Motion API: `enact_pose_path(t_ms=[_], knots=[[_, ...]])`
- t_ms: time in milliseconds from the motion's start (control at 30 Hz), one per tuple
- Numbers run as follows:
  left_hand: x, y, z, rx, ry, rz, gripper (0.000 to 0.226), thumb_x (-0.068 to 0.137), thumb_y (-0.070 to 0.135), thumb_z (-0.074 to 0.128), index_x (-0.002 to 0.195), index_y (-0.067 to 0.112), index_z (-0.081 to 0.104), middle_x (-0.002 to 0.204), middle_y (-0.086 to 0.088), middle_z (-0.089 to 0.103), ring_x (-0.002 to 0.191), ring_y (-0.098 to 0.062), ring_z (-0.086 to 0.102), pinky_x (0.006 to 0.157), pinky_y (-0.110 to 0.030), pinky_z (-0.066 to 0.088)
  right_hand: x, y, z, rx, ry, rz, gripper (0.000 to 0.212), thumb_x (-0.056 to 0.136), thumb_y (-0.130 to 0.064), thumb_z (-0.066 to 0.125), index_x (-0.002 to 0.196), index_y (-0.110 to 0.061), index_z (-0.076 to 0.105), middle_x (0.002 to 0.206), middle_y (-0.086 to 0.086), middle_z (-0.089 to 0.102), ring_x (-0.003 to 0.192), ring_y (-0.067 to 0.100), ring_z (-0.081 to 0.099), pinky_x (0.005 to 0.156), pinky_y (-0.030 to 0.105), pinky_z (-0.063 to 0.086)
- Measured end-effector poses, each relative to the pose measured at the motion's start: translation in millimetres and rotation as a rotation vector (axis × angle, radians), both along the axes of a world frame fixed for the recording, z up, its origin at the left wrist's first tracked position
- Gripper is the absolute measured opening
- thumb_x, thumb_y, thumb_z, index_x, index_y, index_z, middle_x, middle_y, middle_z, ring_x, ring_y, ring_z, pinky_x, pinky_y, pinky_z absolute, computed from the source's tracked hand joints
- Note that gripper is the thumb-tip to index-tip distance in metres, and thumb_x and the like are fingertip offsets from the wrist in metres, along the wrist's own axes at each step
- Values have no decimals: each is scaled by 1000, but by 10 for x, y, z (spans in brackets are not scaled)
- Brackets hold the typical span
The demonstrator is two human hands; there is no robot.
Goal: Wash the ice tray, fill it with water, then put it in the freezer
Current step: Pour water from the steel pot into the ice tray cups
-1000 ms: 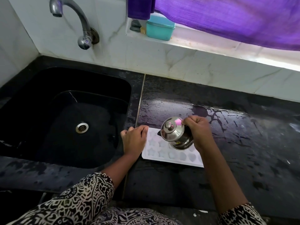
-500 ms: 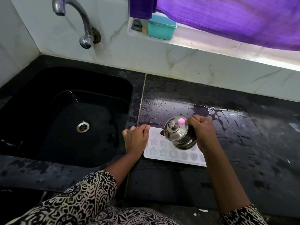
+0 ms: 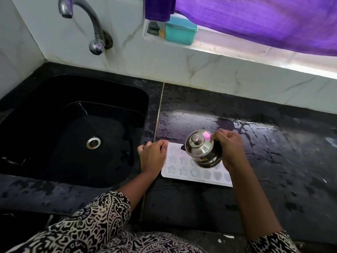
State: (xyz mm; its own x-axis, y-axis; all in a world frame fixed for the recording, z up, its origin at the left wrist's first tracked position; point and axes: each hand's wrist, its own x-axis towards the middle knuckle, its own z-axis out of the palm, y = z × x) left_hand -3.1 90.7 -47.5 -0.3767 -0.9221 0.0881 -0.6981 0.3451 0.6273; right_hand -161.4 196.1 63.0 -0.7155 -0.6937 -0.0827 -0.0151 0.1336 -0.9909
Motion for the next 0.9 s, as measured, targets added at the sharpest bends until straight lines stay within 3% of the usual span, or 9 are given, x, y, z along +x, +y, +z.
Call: enact_pose_path(t_ms=[200,400,567,733,900], knots=[[0,5,21,-2,-6,-2,30,100,36,39,106,30,68,92,4,71,95,-17,55,83,-34,20,-27,42,-53,-70,-204,-75,20,73,-4,57,57,-7,46,54,4,38,51,12,37,52,24,32],[0,3,14,5,-5,-4,30,100,36,39,105,32,68,90,5,71,95,-17,55,82,-33,20,-57,106,-67,-96,-243,-129,33,82,3,49,52,-12,47,47,-2,42,50,10,40,52,23,34],[4,7,18,4,9,-3,30,100,35,39,105,31,68,90,5,70,95,-16,55,80,-30,17,-114,199,-69,-77,-173,-135,40,82,3,51,46,-16,46,44,-4,40,49,11,38,51,24,34],[-1,18,34,0,12,0,30,100,34,40,106,29,69,91,4,71,96,-17,55,81,-31,17,-122,247,-32,-60,-63,-92,56,81,8,52,33,-19,42,36,-10,34,38,5,31,41,16,32],[-5,16,27,-2,10,-1,29,100,33,40,105,28,69,90,3,71,96,-18,55,82,-32,19,-149,266,-44,-9,16,-86,50,79,5,56,38,-19,42,40,-4,34,40,10,31,42,19,32]])
